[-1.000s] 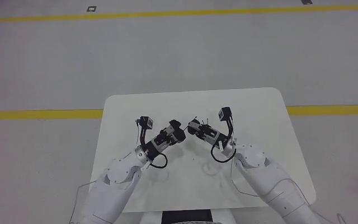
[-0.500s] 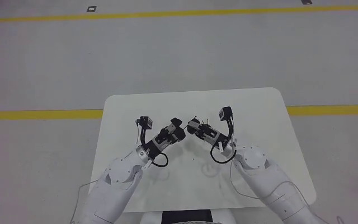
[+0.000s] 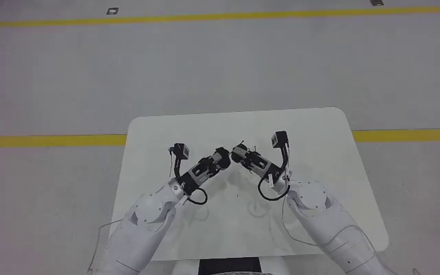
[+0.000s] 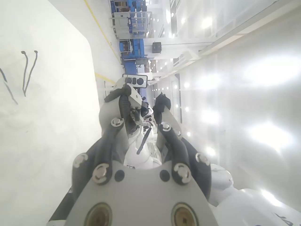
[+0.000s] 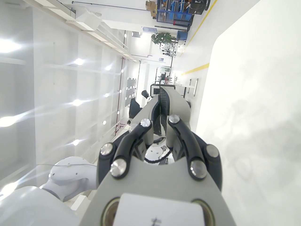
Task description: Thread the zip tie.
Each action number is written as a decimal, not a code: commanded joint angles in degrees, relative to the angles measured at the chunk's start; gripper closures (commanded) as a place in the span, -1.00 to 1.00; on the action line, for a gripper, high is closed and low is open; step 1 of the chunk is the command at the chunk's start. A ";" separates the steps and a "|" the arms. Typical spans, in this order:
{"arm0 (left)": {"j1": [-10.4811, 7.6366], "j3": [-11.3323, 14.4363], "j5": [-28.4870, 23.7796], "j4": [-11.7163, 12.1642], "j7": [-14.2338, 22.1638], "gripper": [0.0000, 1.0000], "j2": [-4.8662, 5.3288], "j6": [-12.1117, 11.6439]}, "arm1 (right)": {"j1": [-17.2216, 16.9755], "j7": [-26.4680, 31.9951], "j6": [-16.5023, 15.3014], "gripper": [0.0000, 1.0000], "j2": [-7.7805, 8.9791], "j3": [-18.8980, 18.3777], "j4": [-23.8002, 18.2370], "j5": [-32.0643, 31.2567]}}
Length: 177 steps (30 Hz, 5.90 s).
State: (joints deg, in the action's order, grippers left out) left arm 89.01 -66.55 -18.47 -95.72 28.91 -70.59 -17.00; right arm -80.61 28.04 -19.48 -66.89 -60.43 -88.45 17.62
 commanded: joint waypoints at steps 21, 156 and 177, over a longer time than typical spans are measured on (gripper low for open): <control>-0.74 1.72 1.74 0.47 -0.51 0.86 0.64 0.51 | -0.73 0.63 0.00 1.00 -1.75 -1.55 -0.79 -3.64; -3.63 -5.31 -13.25 10.78 42.00 1.00 6.32 -2.11 | 14.32 51.60 2.47 0.62 0.18 6.59 21.41 24.23; -3.63 -5.31 -13.25 10.78 42.00 1.00 6.32 -2.11 | 14.17 51.60 1.95 0.72 0.32 6.31 21.13 23.26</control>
State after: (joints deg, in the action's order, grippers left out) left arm 85.37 -71.86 -31.72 -84.94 70.90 -64.27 -19.11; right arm -66.44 79.64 -17.53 -66.57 -54.11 -67.32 40.88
